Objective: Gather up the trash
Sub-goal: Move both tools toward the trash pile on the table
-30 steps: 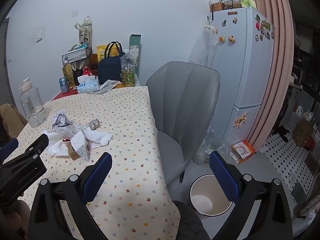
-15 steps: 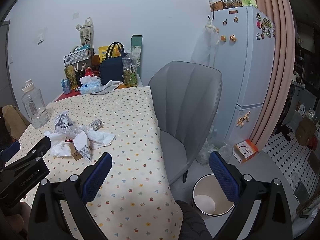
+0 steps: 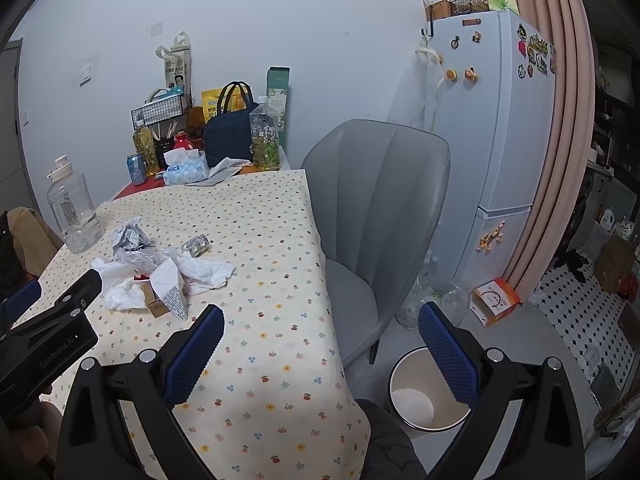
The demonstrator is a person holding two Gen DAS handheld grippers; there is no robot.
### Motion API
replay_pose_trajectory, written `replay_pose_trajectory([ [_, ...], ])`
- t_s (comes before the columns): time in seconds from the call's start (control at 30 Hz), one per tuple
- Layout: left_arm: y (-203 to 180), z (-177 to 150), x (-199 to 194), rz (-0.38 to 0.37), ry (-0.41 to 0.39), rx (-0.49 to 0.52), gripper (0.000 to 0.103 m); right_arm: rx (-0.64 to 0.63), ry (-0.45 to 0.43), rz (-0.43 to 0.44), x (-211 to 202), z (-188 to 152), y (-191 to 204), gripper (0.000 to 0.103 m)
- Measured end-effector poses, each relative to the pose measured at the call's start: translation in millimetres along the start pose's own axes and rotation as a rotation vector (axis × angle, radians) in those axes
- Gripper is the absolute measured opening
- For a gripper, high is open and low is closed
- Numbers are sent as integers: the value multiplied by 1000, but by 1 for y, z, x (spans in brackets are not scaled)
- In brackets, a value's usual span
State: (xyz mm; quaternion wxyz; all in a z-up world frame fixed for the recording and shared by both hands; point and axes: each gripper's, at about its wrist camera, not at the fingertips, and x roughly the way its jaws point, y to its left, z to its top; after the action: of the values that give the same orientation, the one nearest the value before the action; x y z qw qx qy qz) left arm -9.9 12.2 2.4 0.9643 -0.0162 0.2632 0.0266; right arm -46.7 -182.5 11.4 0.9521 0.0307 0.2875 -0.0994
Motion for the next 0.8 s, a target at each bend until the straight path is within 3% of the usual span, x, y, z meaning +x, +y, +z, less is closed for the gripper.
replay_pose_trajectory([
  [0.8,0,-2,-2,1,-7,-15,98,21,13,12,5,-2,-5,94],
])
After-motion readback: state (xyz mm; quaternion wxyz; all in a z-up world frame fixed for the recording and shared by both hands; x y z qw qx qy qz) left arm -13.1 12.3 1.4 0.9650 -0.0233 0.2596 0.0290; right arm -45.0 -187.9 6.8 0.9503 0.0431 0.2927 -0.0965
